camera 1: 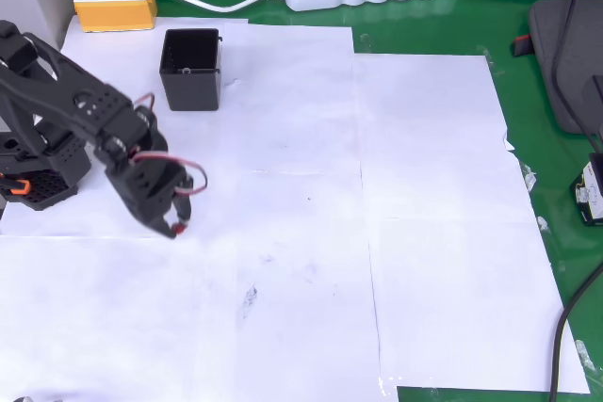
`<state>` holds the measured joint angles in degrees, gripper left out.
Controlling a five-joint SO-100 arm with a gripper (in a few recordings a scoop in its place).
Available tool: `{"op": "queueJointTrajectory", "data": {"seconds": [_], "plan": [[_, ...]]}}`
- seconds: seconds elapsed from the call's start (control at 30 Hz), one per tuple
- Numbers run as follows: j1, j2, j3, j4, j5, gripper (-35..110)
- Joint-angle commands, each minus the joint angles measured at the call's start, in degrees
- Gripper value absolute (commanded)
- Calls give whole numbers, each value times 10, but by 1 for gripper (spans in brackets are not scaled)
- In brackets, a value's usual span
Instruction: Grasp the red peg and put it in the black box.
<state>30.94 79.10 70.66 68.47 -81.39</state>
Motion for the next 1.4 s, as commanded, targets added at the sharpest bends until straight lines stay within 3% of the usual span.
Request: {"op": "queueJointTrajectory", "data": {"seconds": [0.0, 0.13, 0.43, 0.73, 1.37], "plan": [[-16, -45, 98, 98, 10, 0], [-57, -44, 167, 196, 37, 0], [-227, -43, 182, 172, 122, 0], [-410, 10, 289, 253, 127, 0], [-642, 98, 327, 180, 170, 0]]}}
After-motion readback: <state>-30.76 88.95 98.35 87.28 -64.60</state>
